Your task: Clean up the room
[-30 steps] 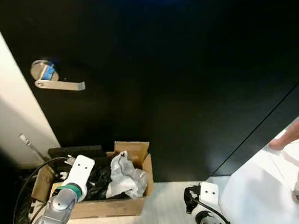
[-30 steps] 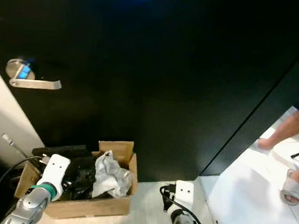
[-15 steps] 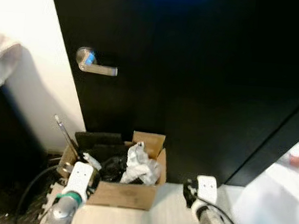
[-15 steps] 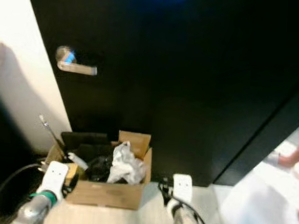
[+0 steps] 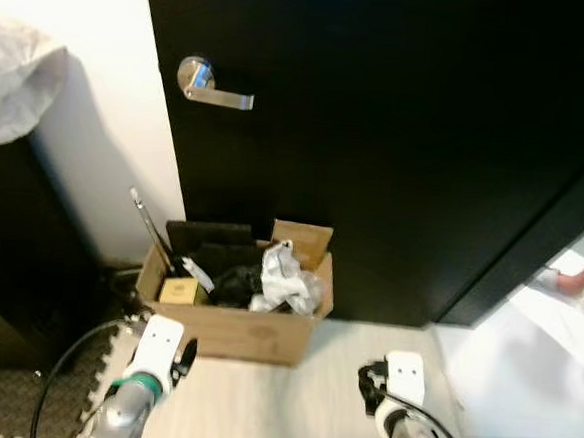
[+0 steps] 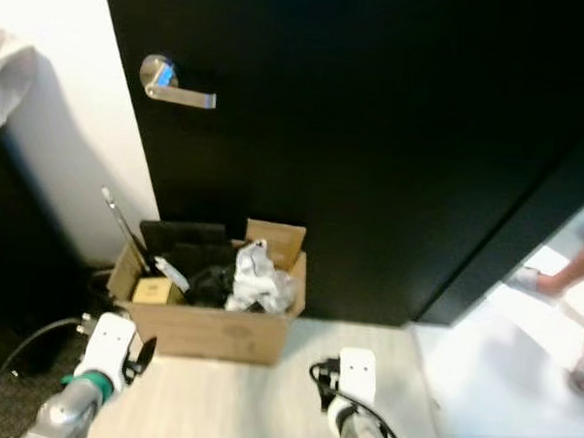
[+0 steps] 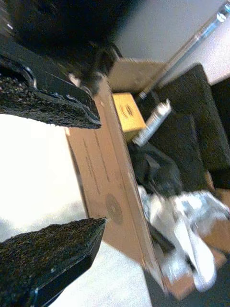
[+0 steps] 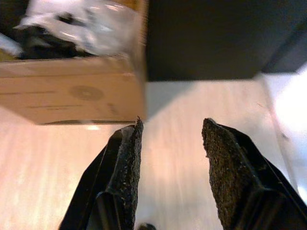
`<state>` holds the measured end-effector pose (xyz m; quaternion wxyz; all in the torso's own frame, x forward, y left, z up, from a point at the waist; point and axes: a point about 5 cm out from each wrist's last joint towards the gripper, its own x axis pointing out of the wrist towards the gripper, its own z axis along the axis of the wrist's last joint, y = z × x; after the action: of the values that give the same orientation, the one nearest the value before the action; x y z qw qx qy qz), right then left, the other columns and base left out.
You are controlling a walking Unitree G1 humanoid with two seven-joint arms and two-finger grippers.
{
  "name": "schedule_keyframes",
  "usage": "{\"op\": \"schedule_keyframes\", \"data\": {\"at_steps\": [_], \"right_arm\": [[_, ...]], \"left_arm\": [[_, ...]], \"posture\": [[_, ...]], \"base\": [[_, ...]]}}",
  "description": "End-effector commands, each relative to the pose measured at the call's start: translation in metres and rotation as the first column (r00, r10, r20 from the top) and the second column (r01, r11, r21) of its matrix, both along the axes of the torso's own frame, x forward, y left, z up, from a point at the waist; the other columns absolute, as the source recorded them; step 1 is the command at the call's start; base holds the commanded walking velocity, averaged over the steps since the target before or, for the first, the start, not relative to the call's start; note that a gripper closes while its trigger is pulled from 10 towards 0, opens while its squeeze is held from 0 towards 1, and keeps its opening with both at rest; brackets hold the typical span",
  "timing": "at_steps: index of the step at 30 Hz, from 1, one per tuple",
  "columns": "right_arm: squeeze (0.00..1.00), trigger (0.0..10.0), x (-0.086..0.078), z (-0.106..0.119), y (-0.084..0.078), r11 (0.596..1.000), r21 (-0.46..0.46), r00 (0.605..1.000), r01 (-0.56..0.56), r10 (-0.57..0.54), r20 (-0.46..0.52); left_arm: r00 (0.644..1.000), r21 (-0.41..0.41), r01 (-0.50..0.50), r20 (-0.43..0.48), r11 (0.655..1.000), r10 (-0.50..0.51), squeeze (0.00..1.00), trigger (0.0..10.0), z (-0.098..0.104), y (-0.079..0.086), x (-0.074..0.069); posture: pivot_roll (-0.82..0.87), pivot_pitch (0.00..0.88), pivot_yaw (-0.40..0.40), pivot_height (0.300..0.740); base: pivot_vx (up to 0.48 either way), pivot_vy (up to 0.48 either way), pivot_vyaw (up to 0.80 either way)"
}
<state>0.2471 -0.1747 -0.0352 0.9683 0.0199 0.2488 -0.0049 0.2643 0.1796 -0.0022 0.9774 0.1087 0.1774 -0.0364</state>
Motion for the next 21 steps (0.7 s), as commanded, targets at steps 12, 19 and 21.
{"op": "schedule_keyframes", "data": {"at_steps": [12,19,21], "right_arm": [[0.0,10.0,-0.0067,-0.006,0.0023,1.0,0.004,0.999,-0.001,0.001,-0.034],[0.0,10.0,-0.0053,-0.0053,0.0027,1.0,0.005,0.999,-0.004,0.004,-0.034],[0.0,10.0,-0.0052,-0.0053,0.0028,1.0,0.005,0.999,-0.005,0.005,-0.035]], "left_arm": [[1.0,0.016,-0.011,-0.027,1.0,0.011,0.0,10.0,-0.0072,0.0055,-0.0078],[1.0,0.016,-0.012,-0.027,1.0,0.012,0.0,10.0,-0.0079,0.0053,-0.0078],[1.0,0.017,-0.011,-0.028,1.0,0.012,0.0,10.0,-0.0079,0.0053,-0.0078]], "posture": [[0.11,0.0,0.017,0.74],[0.11,0.0,0.017,0.74],[0.11,0.0,0.017,0.74]], "base": [[-0.338,0.0,0.0],[-0.23,0.0,0.0],[0.0,0.0,0.0]]}}
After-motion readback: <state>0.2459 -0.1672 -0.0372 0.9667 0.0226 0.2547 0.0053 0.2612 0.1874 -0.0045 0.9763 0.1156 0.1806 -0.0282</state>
